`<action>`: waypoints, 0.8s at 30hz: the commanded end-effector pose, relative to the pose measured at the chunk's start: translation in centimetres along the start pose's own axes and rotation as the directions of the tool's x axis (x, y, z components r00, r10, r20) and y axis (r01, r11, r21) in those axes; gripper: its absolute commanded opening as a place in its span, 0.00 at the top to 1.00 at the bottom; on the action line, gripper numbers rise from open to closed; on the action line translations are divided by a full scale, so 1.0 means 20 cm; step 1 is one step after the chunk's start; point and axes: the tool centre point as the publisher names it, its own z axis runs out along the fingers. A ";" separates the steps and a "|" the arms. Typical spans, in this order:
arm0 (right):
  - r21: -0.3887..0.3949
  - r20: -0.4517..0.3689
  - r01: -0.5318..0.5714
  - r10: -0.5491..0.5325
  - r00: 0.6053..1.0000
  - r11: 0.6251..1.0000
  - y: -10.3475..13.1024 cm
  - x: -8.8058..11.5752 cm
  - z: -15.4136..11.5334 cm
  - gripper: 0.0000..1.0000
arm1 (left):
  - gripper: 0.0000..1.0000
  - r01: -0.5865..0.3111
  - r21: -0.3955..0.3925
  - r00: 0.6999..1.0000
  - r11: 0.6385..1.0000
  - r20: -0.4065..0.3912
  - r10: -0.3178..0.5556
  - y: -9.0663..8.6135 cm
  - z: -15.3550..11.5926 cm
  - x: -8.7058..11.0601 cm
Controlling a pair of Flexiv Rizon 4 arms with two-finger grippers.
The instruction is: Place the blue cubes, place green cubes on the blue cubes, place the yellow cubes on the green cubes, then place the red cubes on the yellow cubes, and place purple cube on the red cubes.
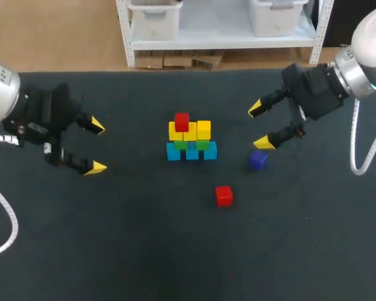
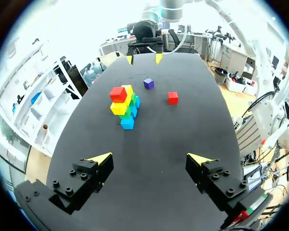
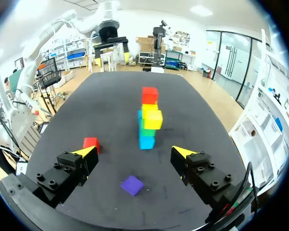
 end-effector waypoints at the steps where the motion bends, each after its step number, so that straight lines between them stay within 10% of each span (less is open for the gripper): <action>1: 0.071 -0.030 -0.001 0.003 1.000 0.997 0.16 -0.03 0.01 0.00 | 0.00 -0.002 -0.003 1.000 1.000 0.006 0.002 -0.01 0.00 0.01; 24: -0.110 -0.027 0.029 -0.033 0.999 0.994 0.53 0.09 0.29 0.00 | 0.00 -0.002 -0.003 1.000 1.000 0.006 0.002 -0.01 0.00 0.01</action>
